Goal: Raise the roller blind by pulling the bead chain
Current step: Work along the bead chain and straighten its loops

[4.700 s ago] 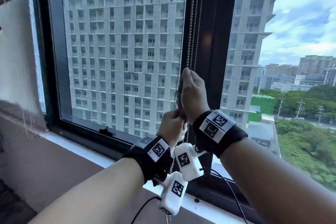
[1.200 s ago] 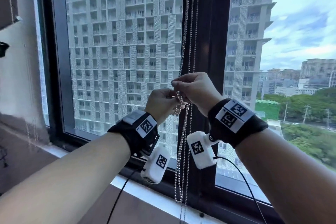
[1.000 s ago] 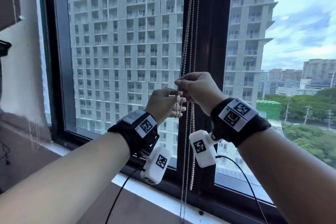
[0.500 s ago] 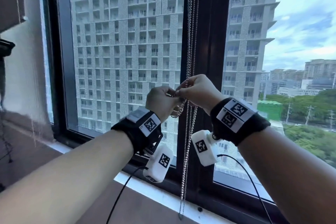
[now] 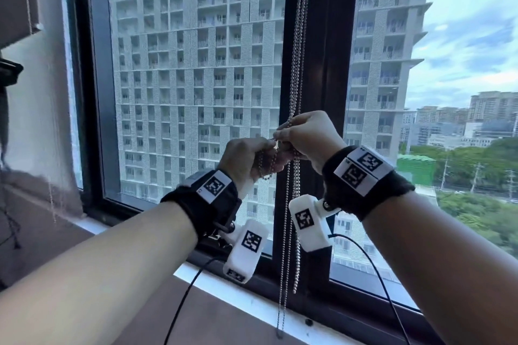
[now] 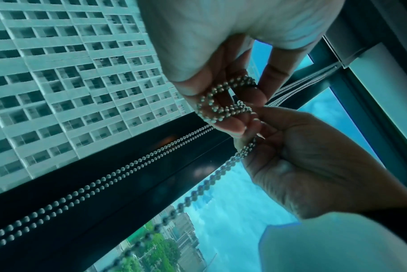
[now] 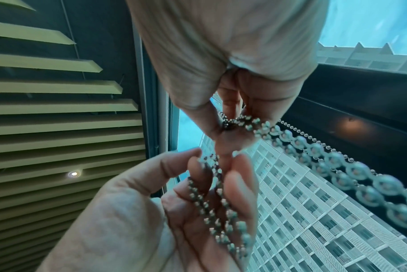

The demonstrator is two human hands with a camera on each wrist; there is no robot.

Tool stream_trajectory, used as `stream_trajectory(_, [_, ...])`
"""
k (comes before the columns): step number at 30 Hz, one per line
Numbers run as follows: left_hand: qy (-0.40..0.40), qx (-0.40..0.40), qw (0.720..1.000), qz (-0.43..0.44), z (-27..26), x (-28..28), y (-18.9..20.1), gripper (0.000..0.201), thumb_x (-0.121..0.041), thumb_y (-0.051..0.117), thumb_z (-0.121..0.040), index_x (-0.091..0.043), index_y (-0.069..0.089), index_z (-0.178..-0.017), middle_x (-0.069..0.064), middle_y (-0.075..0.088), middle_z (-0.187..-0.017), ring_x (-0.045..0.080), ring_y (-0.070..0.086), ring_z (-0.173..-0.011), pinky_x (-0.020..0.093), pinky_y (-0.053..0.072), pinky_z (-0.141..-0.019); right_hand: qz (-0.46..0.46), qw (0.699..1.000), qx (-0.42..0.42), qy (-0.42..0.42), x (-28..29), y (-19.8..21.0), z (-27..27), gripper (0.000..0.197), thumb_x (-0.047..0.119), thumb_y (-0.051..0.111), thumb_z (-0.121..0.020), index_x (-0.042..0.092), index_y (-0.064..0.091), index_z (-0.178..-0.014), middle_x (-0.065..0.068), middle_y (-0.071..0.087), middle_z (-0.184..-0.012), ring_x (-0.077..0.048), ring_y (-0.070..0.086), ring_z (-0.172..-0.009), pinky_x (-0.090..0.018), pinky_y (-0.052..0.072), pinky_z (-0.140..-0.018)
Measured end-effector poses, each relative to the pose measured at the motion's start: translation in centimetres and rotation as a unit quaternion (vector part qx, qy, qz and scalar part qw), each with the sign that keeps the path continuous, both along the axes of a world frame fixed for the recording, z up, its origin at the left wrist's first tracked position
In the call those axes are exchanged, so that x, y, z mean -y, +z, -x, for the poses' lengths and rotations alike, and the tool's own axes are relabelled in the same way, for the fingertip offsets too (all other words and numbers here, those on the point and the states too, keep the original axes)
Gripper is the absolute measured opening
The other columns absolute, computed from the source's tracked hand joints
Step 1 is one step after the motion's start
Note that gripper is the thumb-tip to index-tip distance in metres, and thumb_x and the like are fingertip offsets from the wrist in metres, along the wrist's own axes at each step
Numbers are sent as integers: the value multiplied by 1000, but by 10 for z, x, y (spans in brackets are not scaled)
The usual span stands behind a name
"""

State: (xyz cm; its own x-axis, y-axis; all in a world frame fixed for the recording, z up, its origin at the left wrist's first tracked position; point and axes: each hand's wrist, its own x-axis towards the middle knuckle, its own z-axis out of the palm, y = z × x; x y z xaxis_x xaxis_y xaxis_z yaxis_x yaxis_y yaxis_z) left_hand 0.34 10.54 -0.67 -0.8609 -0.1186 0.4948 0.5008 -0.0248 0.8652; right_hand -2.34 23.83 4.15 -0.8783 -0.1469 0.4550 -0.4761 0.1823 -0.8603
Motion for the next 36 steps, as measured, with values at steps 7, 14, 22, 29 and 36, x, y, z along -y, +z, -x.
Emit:
stream_trajectory(7, [68,-77,995,19,2,-1,-8,24,-9,61,-84,-7,65,-61,6,62,-70,20,57,-75,34,48,-79,-6,1000,17,-2,3,-9,7,9,4,75,-82,-4,70,-83,-13,65,-69,-19,60,-57,-32,55,-57])
stream_trajectory(14, [-125,8,988,-86,-9,-5,1,20,-6,51,-84,-1,61,-67,15,65,-70,30,66,-68,35,56,-62,-7,1000,15,-13,7,-12,11,7,0,72,-84,2,70,-77,-10,69,-70,-13,67,-55,-29,59,-55])
stream_trajectory(22, [60,-63,961,263,-7,-5,10,23,1,52,-78,-1,73,-70,19,71,-73,40,67,-69,46,57,-62,-25,999,-13,-40,2,-3,10,8,5,78,-79,-1,73,-78,-20,74,-80,-33,74,-74,-46,63,-71])
stream_trajectory(29, [-58,8,973,224,-10,-8,9,14,8,44,-69,12,51,-57,26,71,-91,30,66,-97,45,48,-88,-15,999,-21,-29,2,5,6,8,5,78,-78,6,73,-72,-13,73,-77,-27,73,-74,-42,63,-73])
stream_trajectory(36, [-113,16,985,132,-5,-4,5,20,3,44,-59,22,47,-62,42,62,-101,33,66,-97,45,45,-97,35,999,12,5,1,-5,5,6,3,76,-81,-1,71,-83,-12,65,-66,-16,59,-45,-25,48,-40])
